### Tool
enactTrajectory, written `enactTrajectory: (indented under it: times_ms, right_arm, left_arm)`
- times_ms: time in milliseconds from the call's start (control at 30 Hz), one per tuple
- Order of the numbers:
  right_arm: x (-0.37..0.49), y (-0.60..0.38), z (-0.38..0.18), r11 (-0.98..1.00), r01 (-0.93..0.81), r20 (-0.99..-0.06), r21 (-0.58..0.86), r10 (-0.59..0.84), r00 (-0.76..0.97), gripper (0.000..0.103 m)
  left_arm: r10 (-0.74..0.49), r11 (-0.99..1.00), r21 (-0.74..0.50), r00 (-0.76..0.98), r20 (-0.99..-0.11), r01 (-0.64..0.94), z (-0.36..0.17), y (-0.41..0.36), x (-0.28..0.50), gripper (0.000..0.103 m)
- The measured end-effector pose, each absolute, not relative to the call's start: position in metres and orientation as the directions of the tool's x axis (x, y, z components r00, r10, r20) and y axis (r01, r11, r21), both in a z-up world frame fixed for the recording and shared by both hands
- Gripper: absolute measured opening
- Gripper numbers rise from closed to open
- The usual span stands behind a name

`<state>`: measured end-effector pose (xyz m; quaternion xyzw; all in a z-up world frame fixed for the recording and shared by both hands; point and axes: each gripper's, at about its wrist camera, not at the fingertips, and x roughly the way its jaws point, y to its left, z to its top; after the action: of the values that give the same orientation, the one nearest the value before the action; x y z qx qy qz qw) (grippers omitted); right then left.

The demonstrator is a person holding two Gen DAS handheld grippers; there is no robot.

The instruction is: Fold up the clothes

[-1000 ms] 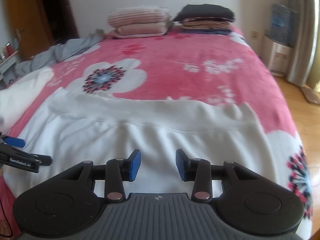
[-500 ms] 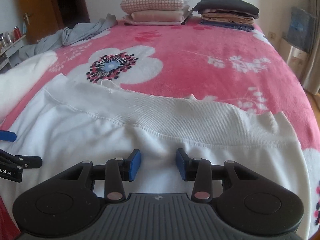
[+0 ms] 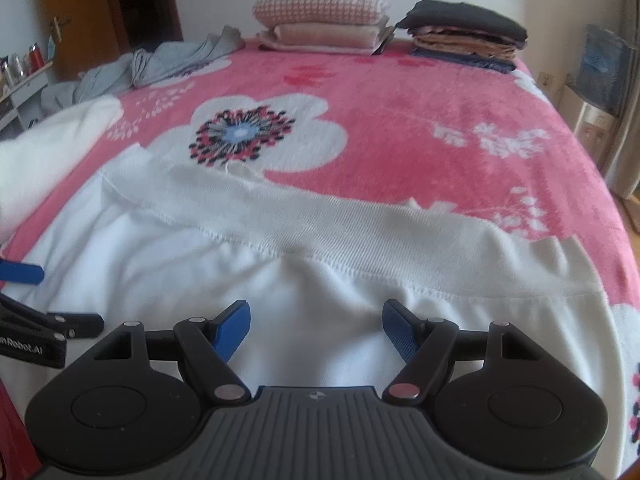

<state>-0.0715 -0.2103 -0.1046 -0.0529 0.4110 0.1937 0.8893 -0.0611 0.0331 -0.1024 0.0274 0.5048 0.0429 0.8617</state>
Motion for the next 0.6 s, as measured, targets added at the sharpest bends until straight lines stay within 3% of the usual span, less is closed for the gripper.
enactTrajectory:
  times_ms: [600]
  right_arm:
    - [-0.09,-0.233,-0.094,0.963,-0.253,-0.754,0.087,0.23,0.615,0.076]
  left_arm:
    - [0.124,0.992,0.108,0.535,-0.836,-0.06,-0.093,0.036,-0.066,0.103]
